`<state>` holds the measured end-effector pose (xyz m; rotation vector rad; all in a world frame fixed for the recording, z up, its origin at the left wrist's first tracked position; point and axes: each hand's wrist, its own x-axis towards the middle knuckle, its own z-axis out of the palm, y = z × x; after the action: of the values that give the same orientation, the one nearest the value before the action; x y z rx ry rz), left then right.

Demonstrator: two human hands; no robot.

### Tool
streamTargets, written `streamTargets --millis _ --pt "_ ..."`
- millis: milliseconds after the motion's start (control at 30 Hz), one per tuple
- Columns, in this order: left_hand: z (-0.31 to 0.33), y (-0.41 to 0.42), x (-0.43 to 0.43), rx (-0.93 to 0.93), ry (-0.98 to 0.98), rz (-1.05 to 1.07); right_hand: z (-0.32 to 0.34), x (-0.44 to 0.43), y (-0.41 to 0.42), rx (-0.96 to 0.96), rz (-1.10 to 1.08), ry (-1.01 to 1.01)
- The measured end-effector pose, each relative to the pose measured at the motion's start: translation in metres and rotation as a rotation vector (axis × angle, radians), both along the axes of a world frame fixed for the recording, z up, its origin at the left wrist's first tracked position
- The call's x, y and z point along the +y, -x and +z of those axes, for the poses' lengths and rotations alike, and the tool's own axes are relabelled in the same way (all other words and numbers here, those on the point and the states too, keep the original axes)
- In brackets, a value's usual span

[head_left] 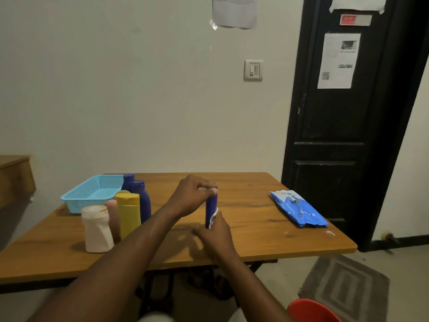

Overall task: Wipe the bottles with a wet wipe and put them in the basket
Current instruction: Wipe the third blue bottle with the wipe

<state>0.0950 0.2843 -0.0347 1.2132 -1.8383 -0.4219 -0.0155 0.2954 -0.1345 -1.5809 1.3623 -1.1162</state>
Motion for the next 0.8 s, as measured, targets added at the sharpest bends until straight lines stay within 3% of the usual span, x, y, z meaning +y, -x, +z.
streamTargets --millis 200,467,800 --pt "0.0 0.0 0.0 0.019 0.006 -0.009 -0.021 0.022 -0.025 0.066 -0.019 -0.022" --pt "0.001 0.004 0.003 0.029 -0.01 0.002 0.01 -0.009 0.007 0.022 0.031 -0.094" --pt "0.0 -0.002 0.001 0.018 -0.009 -0.015 -0.024 0.039 -0.012 0.2 -0.002 0.062"
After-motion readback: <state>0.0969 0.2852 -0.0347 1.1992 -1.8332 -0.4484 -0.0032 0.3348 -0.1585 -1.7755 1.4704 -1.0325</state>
